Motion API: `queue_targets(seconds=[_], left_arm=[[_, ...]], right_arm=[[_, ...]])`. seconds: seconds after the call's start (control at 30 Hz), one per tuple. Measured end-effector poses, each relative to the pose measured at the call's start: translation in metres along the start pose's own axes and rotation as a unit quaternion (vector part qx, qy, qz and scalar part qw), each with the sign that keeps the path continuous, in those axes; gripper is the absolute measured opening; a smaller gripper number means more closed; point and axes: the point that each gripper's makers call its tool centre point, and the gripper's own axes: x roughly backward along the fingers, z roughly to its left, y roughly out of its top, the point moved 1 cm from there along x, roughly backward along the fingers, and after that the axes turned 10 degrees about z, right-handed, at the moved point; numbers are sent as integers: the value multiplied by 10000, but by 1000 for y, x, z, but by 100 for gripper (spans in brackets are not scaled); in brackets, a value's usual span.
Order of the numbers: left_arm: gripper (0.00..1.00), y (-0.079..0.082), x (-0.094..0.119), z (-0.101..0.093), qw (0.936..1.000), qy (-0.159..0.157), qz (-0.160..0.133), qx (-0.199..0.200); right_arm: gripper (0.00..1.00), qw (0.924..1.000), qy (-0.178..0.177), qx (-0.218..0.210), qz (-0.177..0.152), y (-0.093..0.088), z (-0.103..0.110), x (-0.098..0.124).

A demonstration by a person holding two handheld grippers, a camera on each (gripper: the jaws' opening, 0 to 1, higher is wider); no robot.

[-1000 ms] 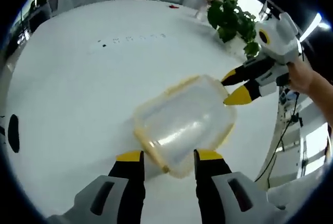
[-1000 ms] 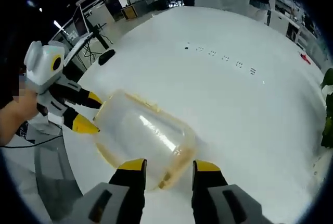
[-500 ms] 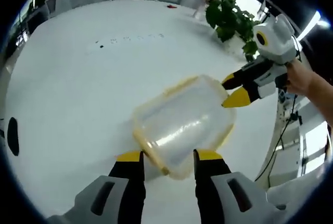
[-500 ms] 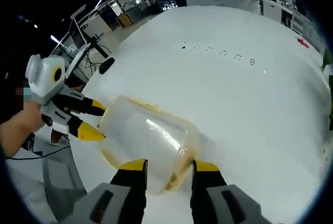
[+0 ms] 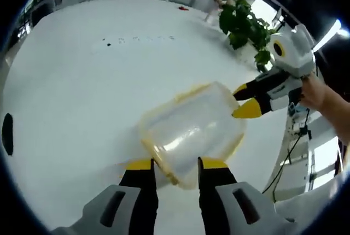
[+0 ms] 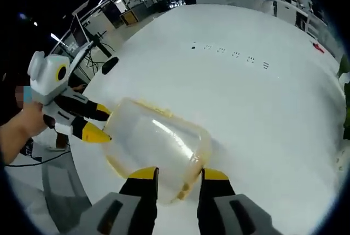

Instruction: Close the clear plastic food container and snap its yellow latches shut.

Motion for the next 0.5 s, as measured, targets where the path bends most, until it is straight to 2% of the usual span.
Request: queue_targets(seconds=[0.03, 0.33, 0.5], left_arm=[[25, 0, 0, -1, 9999, 65, 36, -94], [27, 2, 0, 3, 9999, 24, 74, -126], [28, 1, 2, 5, 9996, 4, 135, -257]], right_arm=[[26, 10000, 3, 4, -7, -1, 0, 1], [27, 9999, -4, -151, -62, -3, -1, -1], [27, 9999, 2, -171, 14, -5, 1, -1]])
